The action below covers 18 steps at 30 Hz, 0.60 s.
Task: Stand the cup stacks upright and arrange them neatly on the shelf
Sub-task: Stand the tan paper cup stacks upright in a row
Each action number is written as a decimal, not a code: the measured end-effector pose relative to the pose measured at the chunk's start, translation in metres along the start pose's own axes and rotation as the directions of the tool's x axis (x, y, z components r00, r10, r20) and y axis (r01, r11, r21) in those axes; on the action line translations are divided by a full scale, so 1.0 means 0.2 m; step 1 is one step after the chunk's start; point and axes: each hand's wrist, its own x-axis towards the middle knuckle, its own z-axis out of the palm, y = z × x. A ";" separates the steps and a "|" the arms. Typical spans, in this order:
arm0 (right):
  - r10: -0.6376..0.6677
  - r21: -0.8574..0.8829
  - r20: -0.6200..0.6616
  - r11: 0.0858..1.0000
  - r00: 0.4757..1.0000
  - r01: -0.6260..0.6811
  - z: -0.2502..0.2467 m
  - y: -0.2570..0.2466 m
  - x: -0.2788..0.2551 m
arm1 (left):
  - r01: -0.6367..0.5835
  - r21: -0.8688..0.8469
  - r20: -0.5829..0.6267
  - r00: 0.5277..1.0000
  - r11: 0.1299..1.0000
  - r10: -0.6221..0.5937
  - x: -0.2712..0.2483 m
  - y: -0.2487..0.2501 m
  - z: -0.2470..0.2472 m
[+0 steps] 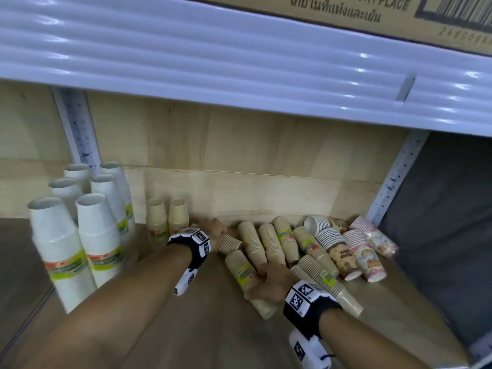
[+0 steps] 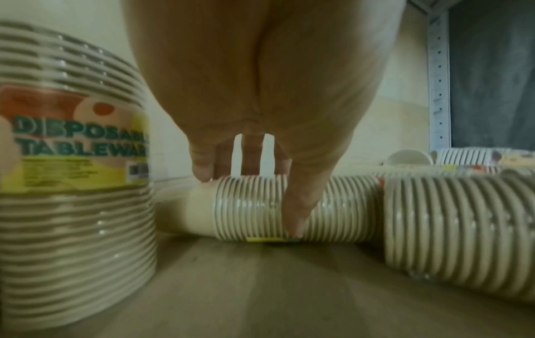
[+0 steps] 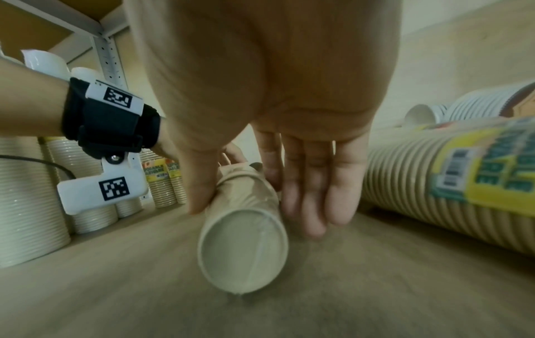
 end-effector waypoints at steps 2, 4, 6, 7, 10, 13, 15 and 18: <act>0.000 -0.011 0.036 1.000 0.999 0.001 -0.01 0.01 -0.02 | 0.031 0.122 0.003 0.999 0.992 -0.032 0.00 0.02 0.01; -0.006 0.000 0.051 1.000 0.999 0.006 0.00 0.03 -0.03 | 0.039 0.238 0.018 0.999 0.970 -0.044 0.00 0.05 0.03; -0.011 0.021 0.049 1.000 0.999 0.010 0.00 0.04 -0.04 | 0.117 0.296 0.022 0.991 0.948 -0.129 -0.02 0.07 0.03; -0.009 0.023 0.044 1.000 0.999 0.008 0.01 0.04 -0.04 | 0.117 0.285 0.025 0.991 0.951 -0.129 -0.02 0.06 0.03; -0.010 0.030 0.039 1.000 0.999 0.009 0.01 0.04 -0.06 | 0.018 0.250 -0.019 1.000 0.968 -0.013 0.01 0.02 0.01; 0.000 0.033 0.039 0.999 0.999 -0.002 0.00 0.04 -0.06 | -0.060 0.391 -0.026 0.997 0.919 0.076 -0.02 0.04 0.00; 0.019 0.025 0.041 0.999 0.999 -0.020 -0.02 0.04 -0.07 | -0.018 0.493 -0.031 0.999 0.870 0.038 -0.06 0.08 -0.04; 0.065 0.019 0.052 0.998 0.997 -0.066 -0.04 0.04 -0.07 | -0.149 0.446 -0.030 0.983 0.882 0.181 -0.04 0.07 -0.08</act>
